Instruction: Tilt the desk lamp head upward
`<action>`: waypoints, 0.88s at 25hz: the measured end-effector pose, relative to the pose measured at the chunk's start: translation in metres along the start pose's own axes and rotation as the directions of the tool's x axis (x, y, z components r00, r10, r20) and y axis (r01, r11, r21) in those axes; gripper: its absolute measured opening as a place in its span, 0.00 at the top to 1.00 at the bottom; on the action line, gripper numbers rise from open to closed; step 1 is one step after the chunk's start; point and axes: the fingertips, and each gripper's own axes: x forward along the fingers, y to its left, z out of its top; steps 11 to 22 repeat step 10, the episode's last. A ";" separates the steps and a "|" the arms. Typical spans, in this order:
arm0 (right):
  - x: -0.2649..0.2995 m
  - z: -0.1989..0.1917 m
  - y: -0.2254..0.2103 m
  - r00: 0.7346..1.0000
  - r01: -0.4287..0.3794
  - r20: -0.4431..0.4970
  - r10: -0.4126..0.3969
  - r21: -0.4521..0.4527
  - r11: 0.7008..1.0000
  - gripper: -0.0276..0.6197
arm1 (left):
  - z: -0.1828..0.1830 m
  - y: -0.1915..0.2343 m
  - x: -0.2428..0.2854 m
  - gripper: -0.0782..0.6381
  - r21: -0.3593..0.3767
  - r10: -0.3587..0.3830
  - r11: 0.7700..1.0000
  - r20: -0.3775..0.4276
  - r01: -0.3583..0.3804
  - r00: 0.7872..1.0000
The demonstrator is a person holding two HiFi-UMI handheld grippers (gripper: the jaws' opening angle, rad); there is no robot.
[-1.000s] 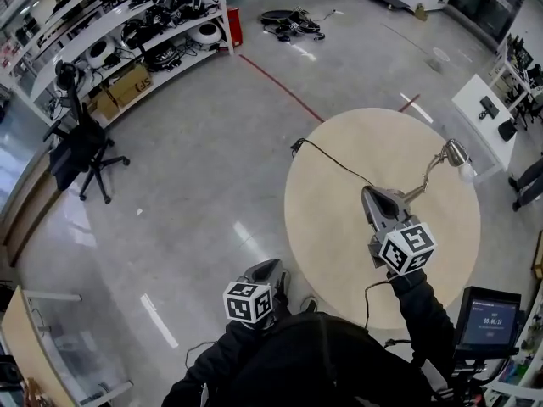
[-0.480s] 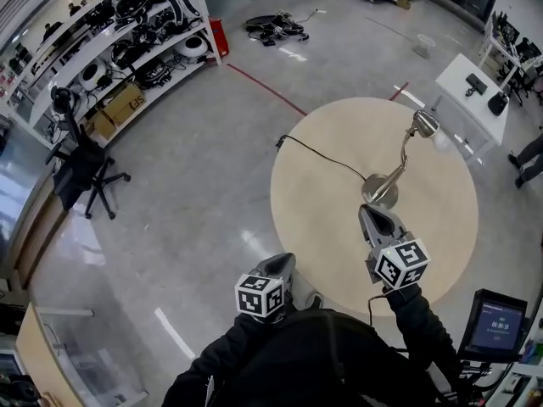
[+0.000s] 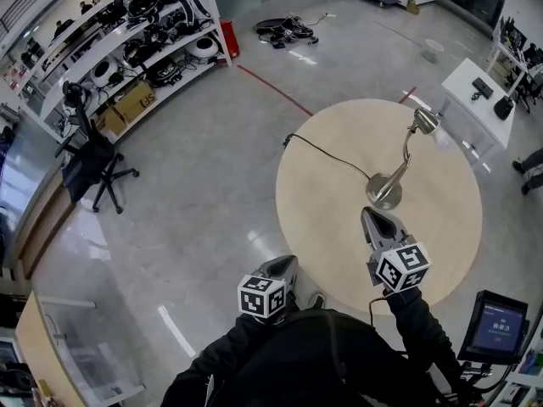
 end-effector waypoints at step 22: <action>0.003 0.006 0.039 0.996 -0.087 0.006 0.087 -0.036 0.996 0.95 | -0.015 0.004 -0.032 0.88 -0.032 0.057 0.998 0.033 -0.056 0.998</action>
